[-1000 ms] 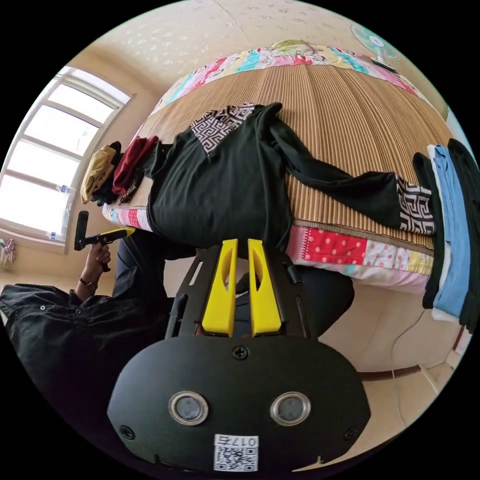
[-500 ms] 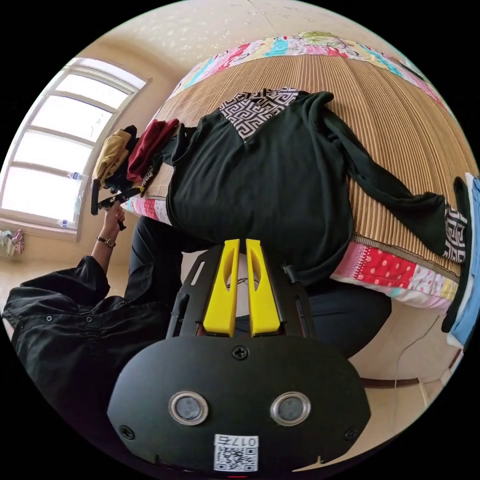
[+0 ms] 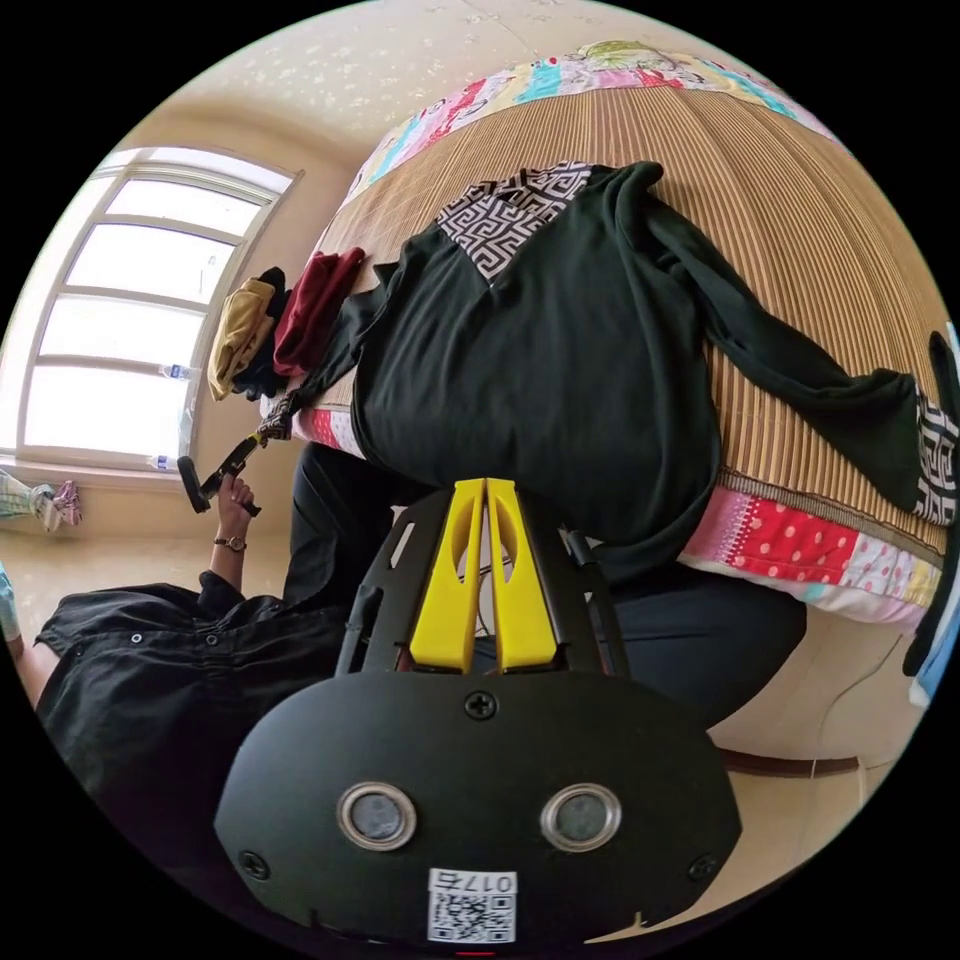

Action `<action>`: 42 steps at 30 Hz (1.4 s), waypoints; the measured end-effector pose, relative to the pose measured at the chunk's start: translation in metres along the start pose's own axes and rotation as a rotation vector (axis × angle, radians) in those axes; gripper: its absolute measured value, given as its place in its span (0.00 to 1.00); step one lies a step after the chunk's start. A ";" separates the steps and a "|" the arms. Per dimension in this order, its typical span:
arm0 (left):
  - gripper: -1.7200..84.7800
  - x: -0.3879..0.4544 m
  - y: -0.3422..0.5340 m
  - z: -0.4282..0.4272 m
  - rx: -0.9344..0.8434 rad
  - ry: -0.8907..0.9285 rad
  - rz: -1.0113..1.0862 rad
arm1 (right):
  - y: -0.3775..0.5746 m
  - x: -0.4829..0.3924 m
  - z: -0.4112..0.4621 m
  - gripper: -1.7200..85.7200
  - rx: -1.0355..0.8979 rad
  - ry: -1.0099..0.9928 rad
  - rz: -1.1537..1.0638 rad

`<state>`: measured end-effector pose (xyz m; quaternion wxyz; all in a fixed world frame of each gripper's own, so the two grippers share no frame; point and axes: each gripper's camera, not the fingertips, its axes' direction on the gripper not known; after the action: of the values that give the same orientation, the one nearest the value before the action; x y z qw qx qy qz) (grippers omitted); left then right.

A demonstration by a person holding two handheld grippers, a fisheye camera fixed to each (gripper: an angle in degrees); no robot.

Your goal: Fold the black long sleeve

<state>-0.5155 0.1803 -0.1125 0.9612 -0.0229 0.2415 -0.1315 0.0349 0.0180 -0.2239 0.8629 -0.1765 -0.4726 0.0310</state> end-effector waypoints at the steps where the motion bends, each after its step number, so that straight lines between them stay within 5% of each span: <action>1: 0.04 -0.008 0.001 -0.004 0.010 0.005 -0.011 | -0.004 -0.001 -0.001 0.03 0.001 -0.007 -0.014; 7: 0.09 -0.099 0.034 -0.020 0.024 0.136 -0.408 | -0.011 -0.007 -0.004 0.03 -0.012 -0.011 -0.076; 14: 0.14 -0.139 0.047 0.017 0.014 0.629 -0.745 | 0.005 0.021 0.005 0.03 -0.075 -0.031 -0.052; 20: 0.17 -0.163 0.021 0.008 -0.019 0.391 -0.929 | 0.027 0.038 -0.011 0.03 -0.060 -0.034 -0.056; 26: 0.18 -0.192 0.011 0.029 0.018 0.549 -1.017 | 0.060 0.072 -0.013 0.03 -0.060 -0.035 -0.032; 30: 0.10 -0.202 0.020 0.046 0.040 0.636 -1.145 | 0.076 0.095 -0.008 0.03 -0.048 -0.156 -0.047; 42: 0.02 -0.137 -0.007 -0.069 0.226 0.482 -0.708 | 0.139 0.043 0.024 0.07 -0.050 -0.104 -0.363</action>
<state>-0.6655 0.2114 -0.1096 0.7697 0.0322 0.4201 -0.4797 0.0550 0.1638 -0.2236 0.8241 -0.1080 -0.5412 -0.1276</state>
